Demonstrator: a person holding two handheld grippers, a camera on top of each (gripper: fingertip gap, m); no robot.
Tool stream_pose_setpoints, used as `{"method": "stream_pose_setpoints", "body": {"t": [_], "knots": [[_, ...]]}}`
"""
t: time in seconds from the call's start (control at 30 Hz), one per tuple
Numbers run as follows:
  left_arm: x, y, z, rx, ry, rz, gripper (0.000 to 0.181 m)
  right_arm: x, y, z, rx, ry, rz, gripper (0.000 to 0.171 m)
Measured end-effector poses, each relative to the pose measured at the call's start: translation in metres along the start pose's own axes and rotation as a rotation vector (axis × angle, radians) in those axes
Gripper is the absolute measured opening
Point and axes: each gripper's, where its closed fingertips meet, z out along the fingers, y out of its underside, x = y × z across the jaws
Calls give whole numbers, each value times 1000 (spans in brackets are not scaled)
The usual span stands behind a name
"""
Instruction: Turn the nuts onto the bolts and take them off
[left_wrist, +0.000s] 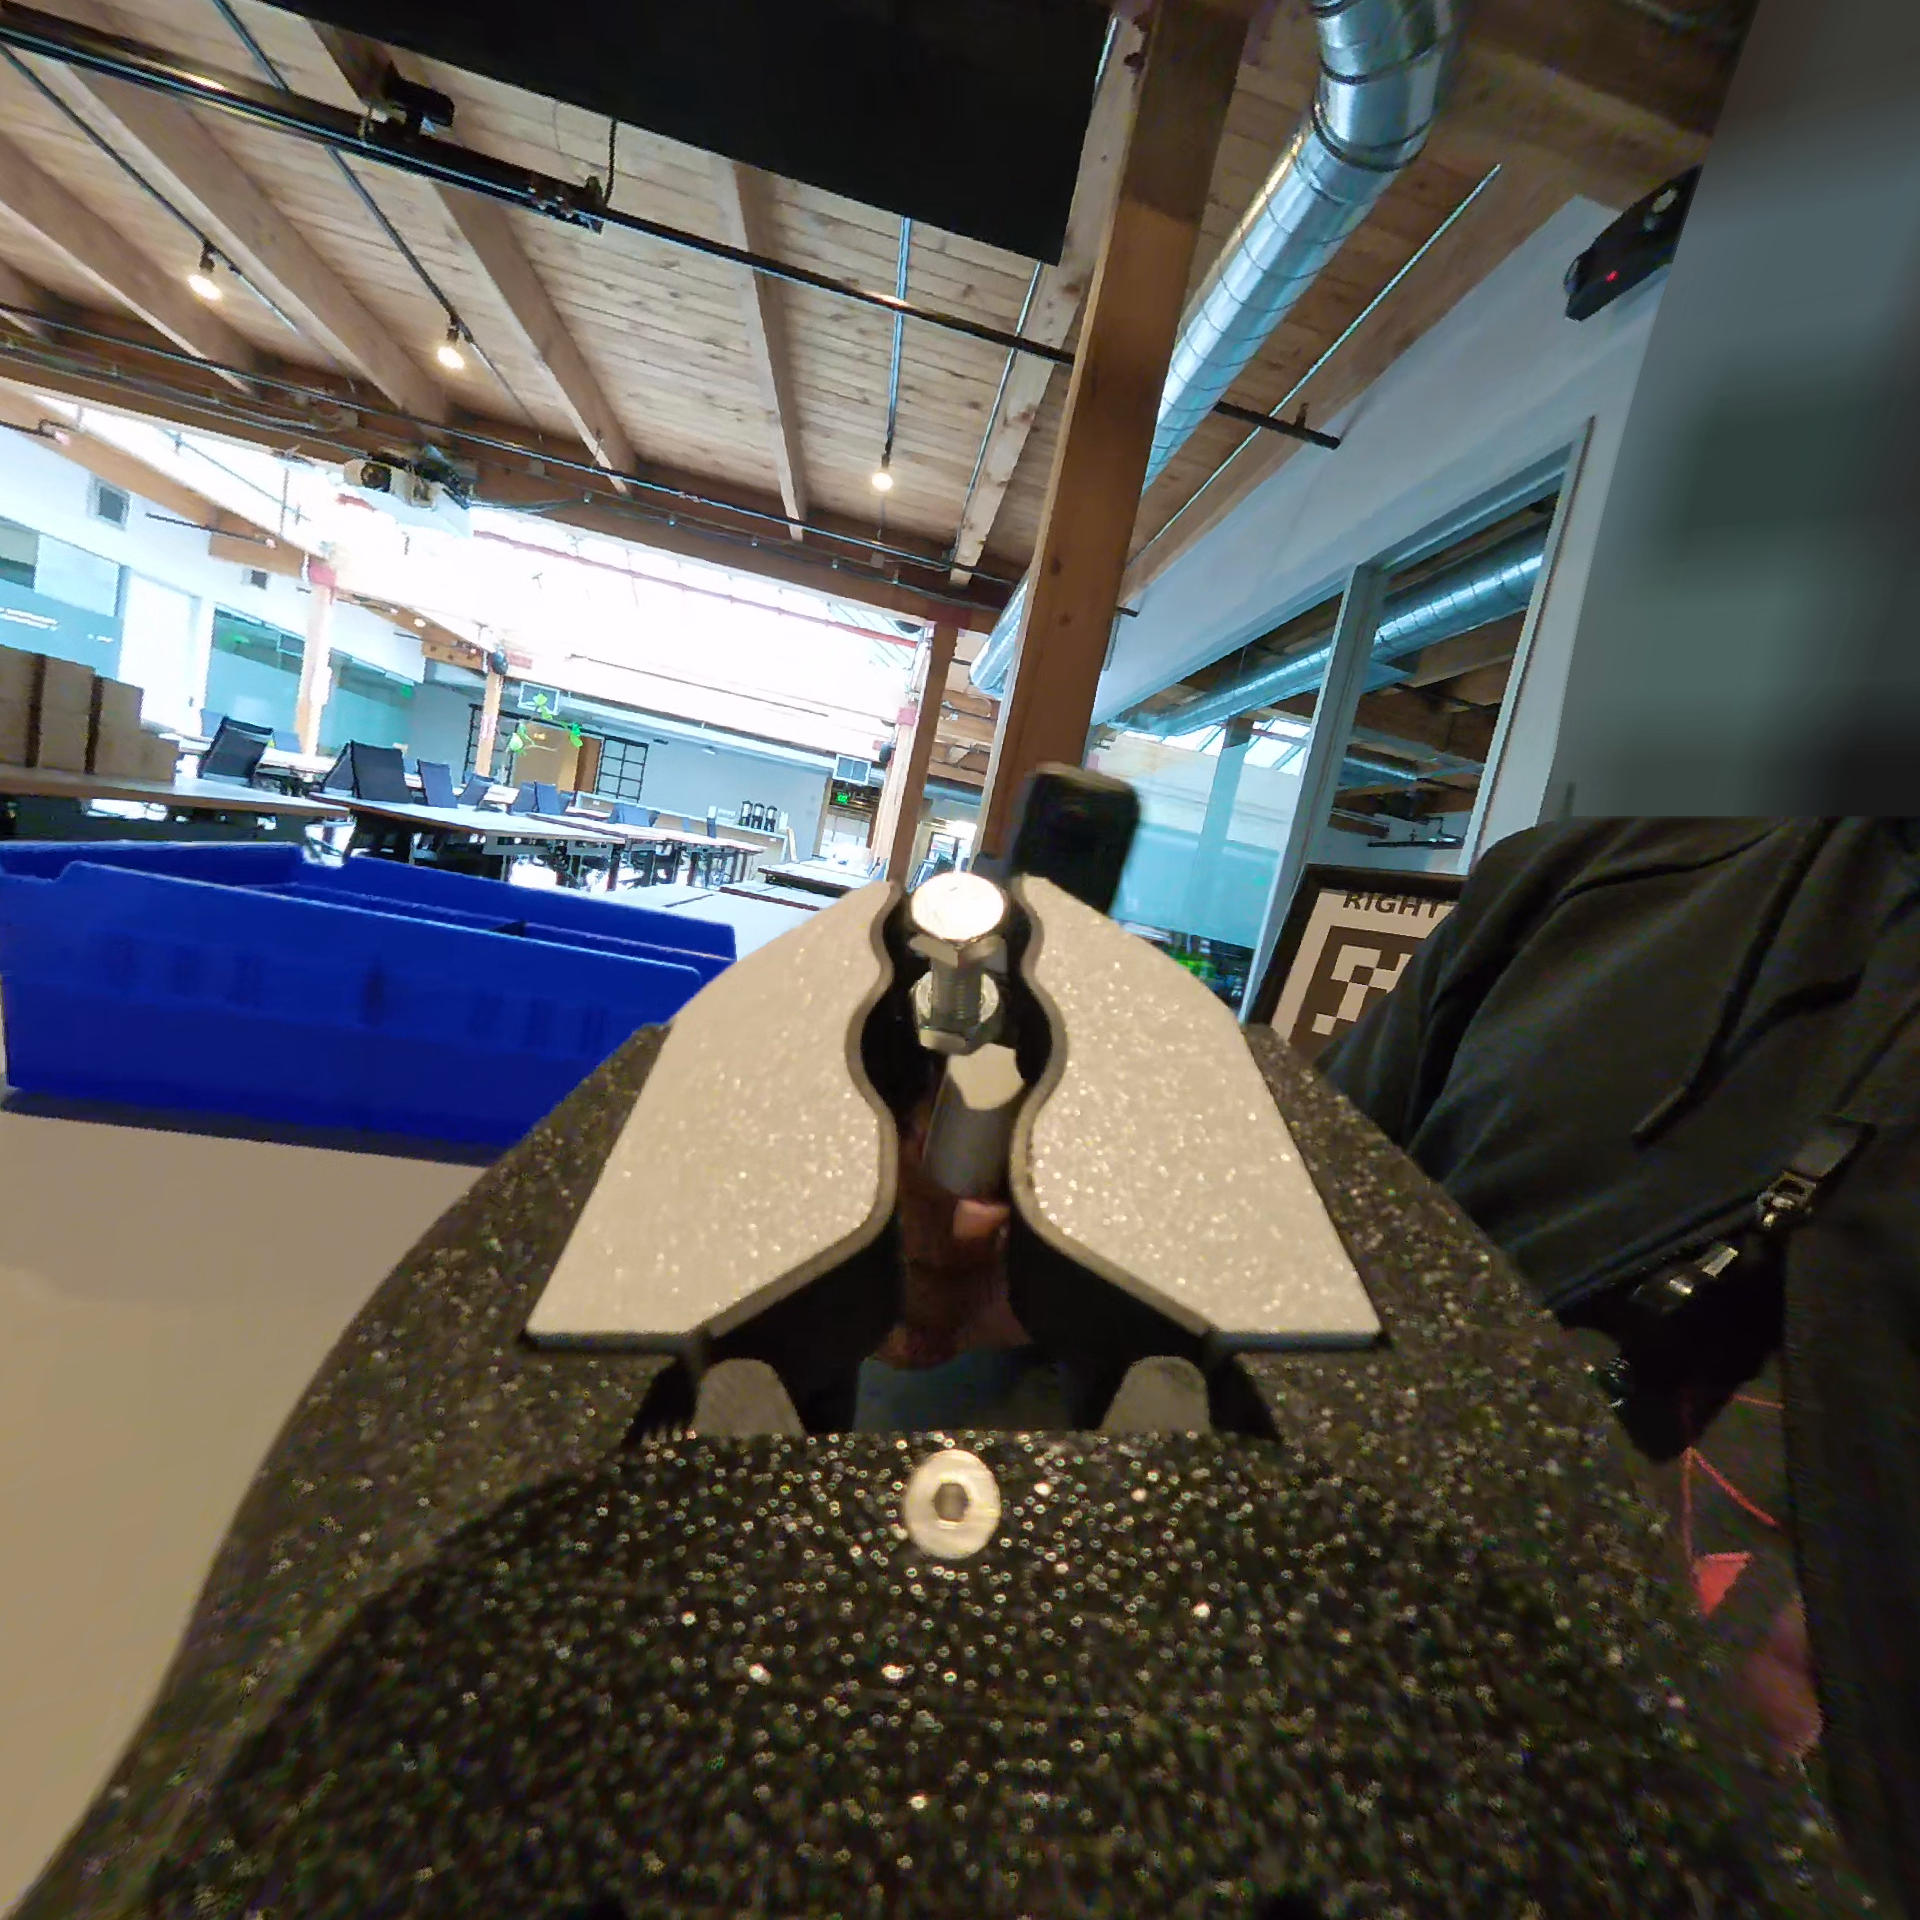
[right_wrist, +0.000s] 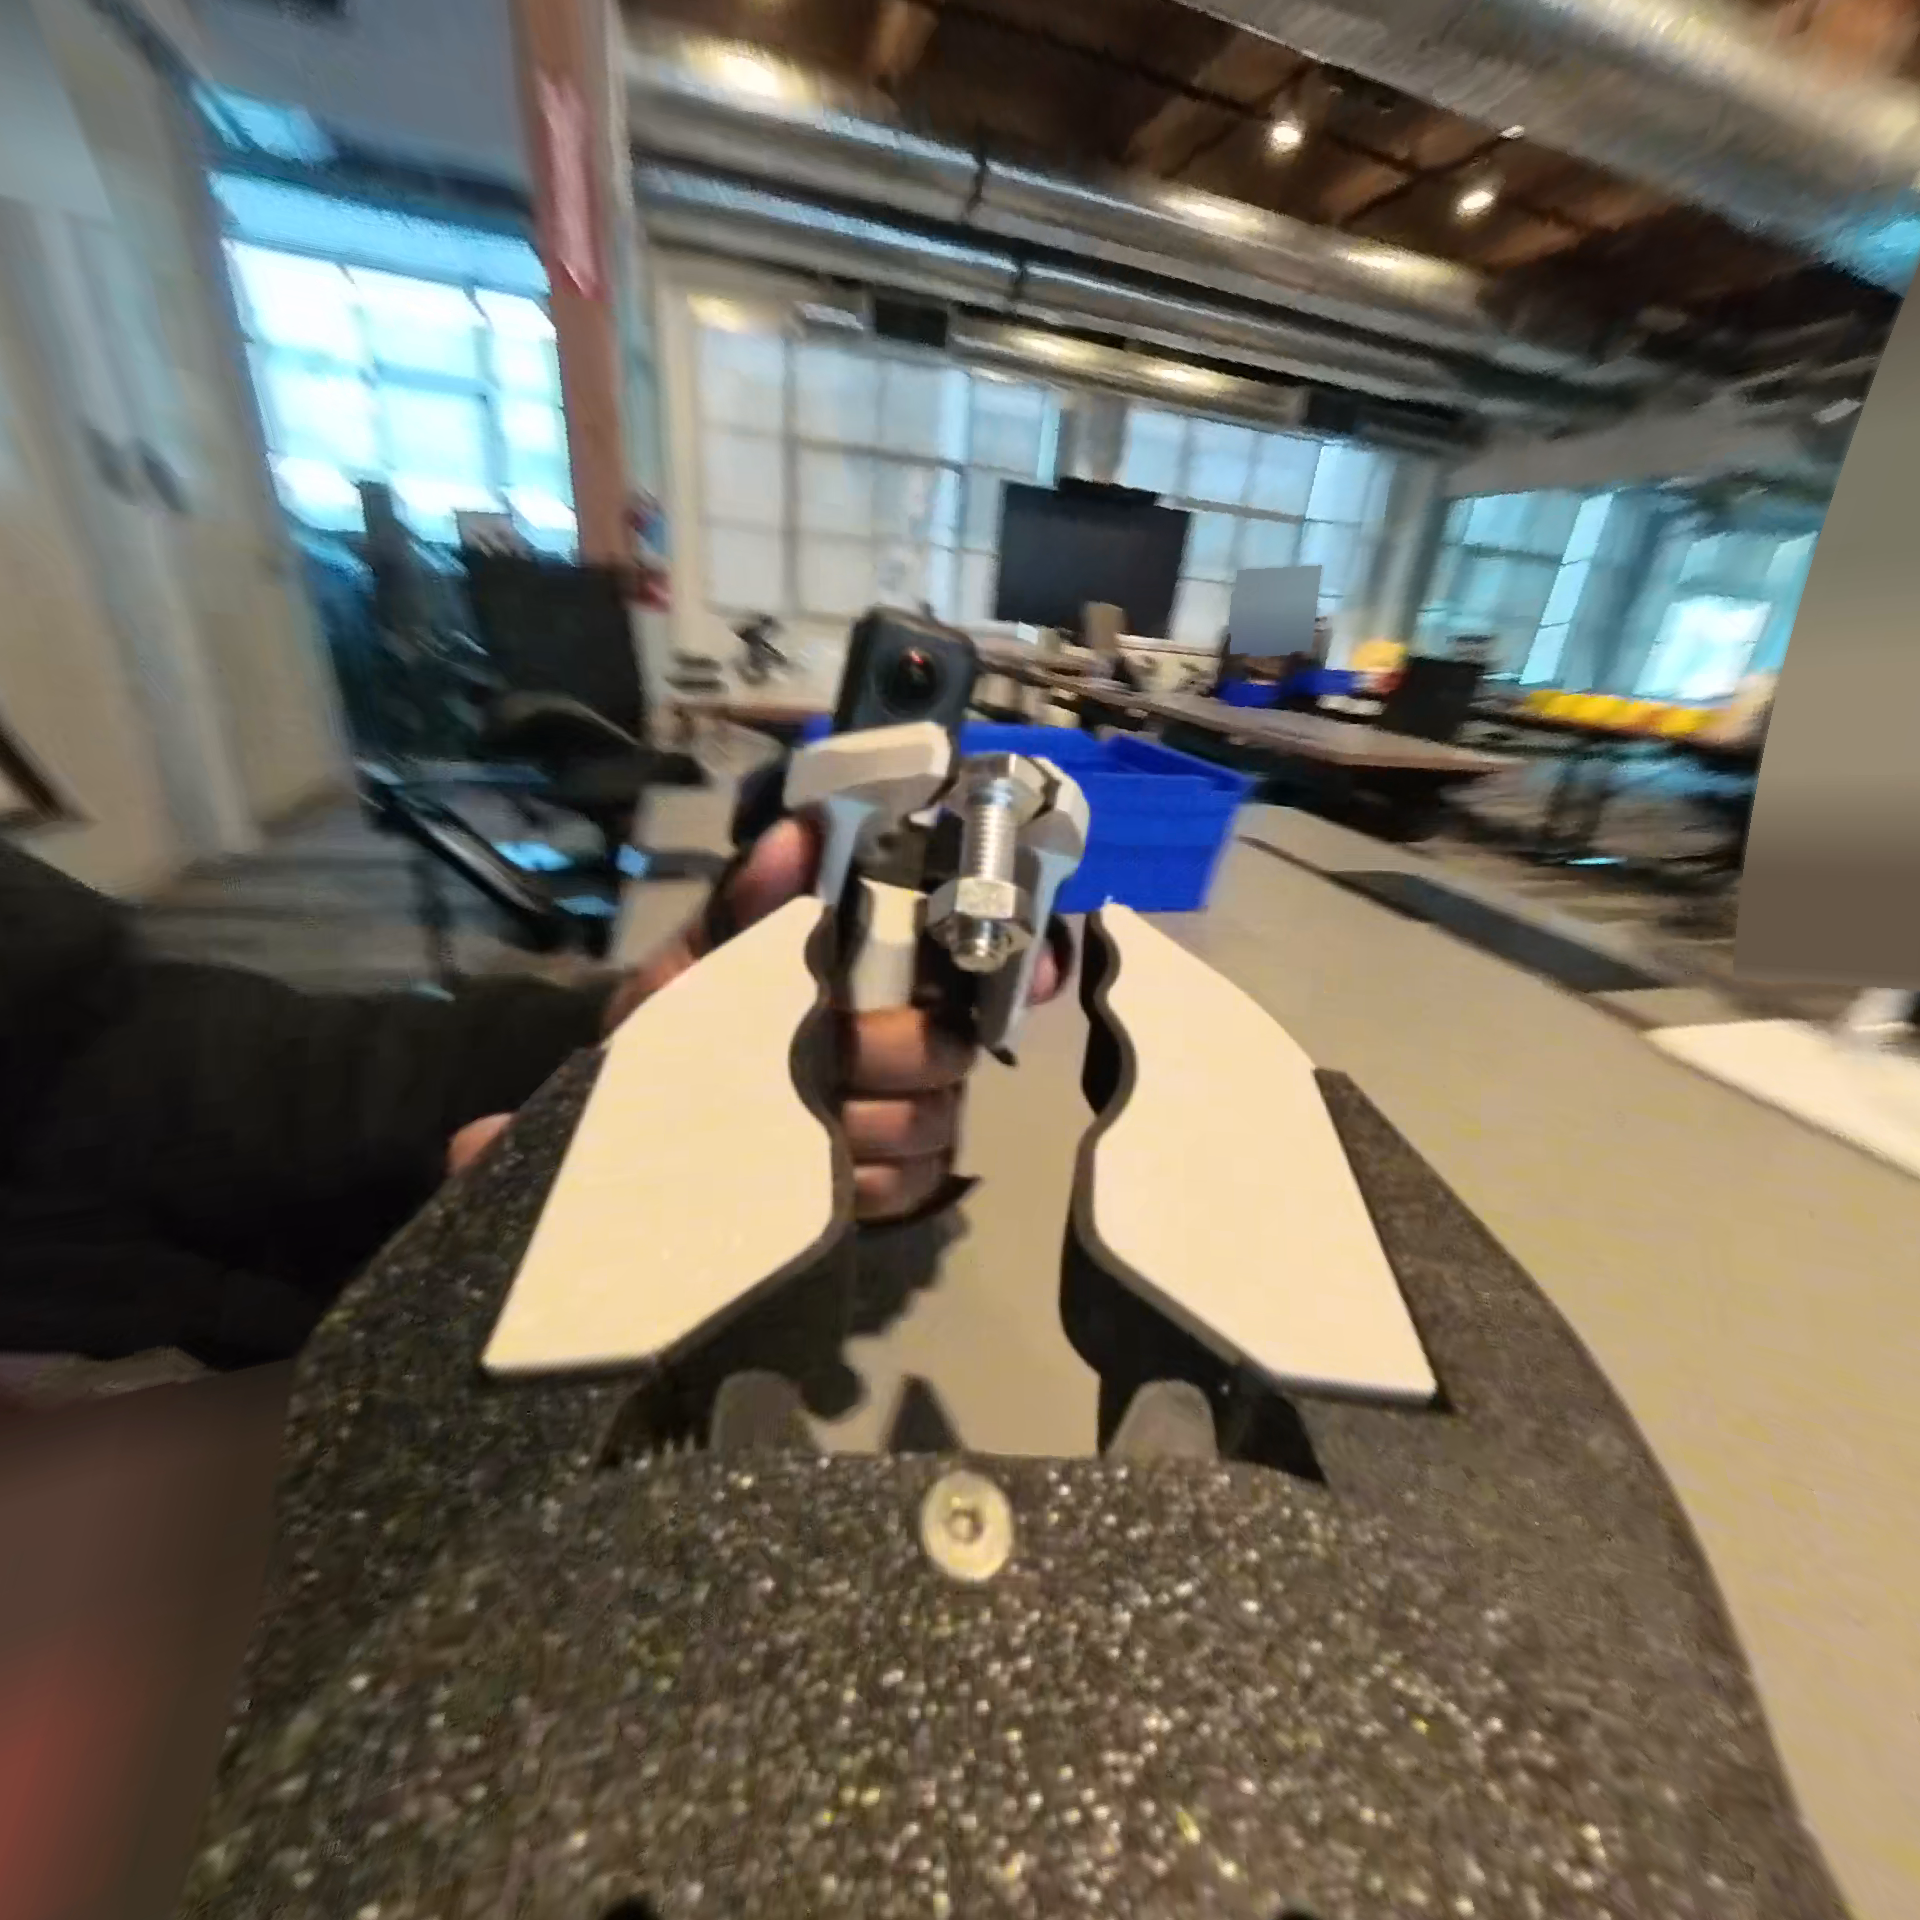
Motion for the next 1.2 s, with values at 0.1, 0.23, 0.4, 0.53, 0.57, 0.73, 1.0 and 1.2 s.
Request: {"method": "stream_pose_setpoints", "body": {"t": [0.1,0.23,0.4,0.53,0.57,0.73,1.0,1.2], "knots": [[4,1,2,-8,15,21,17,-3,-7,-4,85,-157,275,36],[7,2,4,-19,23,48,17,-3,-14,-8,152,-281,491,33],[12,0,4,-10,48,66,17,-5,-13,-9,171,-403,701,31],[15,1,6,-17,60,78,17,-10,-12,-7,158,-451,749,29],[14,2,6,-21,58,79,17,-12,-11,-7,152,-455,739,26],[10,3,5,-28,33,69,17,-9,-7,-5,109,-307,494,19],[1,4,3,-28,-6,32,17,4,3,-2,-49,136,-245,20],[6,-4,1,19,23,29,16,-3,-9,-5,84,-108,185,33]]}}
